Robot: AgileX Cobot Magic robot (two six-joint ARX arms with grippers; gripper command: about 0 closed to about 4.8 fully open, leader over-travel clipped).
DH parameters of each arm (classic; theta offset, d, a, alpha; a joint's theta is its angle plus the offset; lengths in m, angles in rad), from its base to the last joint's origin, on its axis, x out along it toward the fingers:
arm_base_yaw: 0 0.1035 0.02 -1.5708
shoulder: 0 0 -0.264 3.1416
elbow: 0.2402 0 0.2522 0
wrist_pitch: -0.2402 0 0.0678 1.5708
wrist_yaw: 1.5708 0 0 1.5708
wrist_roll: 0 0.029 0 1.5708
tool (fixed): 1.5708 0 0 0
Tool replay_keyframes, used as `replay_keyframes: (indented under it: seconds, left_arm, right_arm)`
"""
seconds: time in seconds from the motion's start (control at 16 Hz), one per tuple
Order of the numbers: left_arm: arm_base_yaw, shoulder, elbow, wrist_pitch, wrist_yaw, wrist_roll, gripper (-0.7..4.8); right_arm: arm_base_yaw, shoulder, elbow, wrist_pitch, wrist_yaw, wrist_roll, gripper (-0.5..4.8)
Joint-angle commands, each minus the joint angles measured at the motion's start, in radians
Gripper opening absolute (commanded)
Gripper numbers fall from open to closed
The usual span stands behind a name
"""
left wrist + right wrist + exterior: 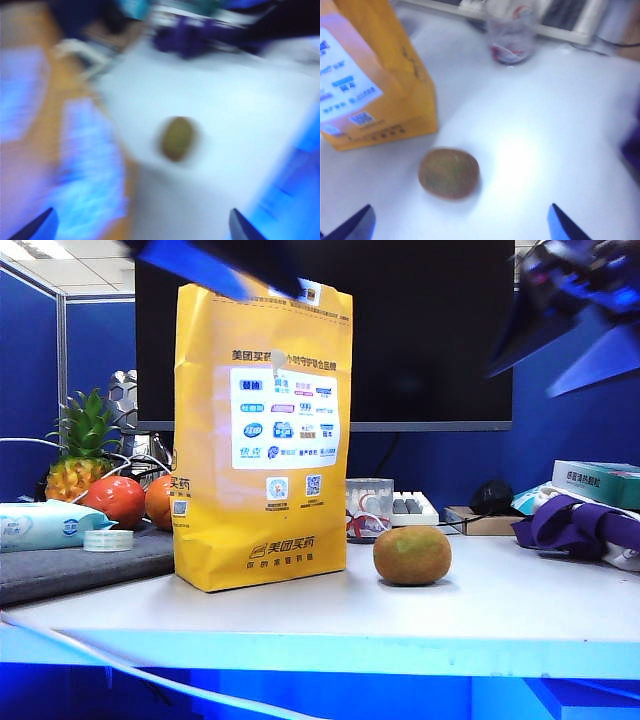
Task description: Pick up the kiwifruit and throw it into the yellow paper bag.
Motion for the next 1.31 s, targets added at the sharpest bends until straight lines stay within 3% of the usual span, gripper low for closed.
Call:
replay_keyframes:
  seconds: [0.06,0.37,0.5,0.75,1.0,1.31]
  left_arm:
    - [-0.047,0.002,0.003,-0.014,0.006,-0.015,4.79]
    - [-0.062,0.001,0.003,-0.080,0.204,-0.060,4.79]
    - [-0.061,0.001,0.003,-0.110,0.254,-0.058,4.79]
    - [-0.060,0.001,0.003,-0.121,0.250,-0.059,4.79]
    - [-0.060,0.001,0.003,-0.112,0.241,-0.059,4.79]
    - [-0.060,0.001,0.003,-0.112,0.241,-0.067,4.79]
  right_arm:
    - [0.000,0.118,0.105,-0.058,-0.070,-0.050,4.79]
    - [-0.003,0.346,0.211,-0.190,-0.127,-0.115,4.79]
    - [-0.003,0.399,0.213,-0.185,-0.204,-0.134,4.79]
    - [-0.001,0.475,0.214,-0.142,-0.292,-0.132,4.79]
    - [0.034,0.512,0.216,0.013,-0.291,-0.105,4.79]
    - [0.048,0.605,0.251,0.032,-0.262,-0.107,4.79]
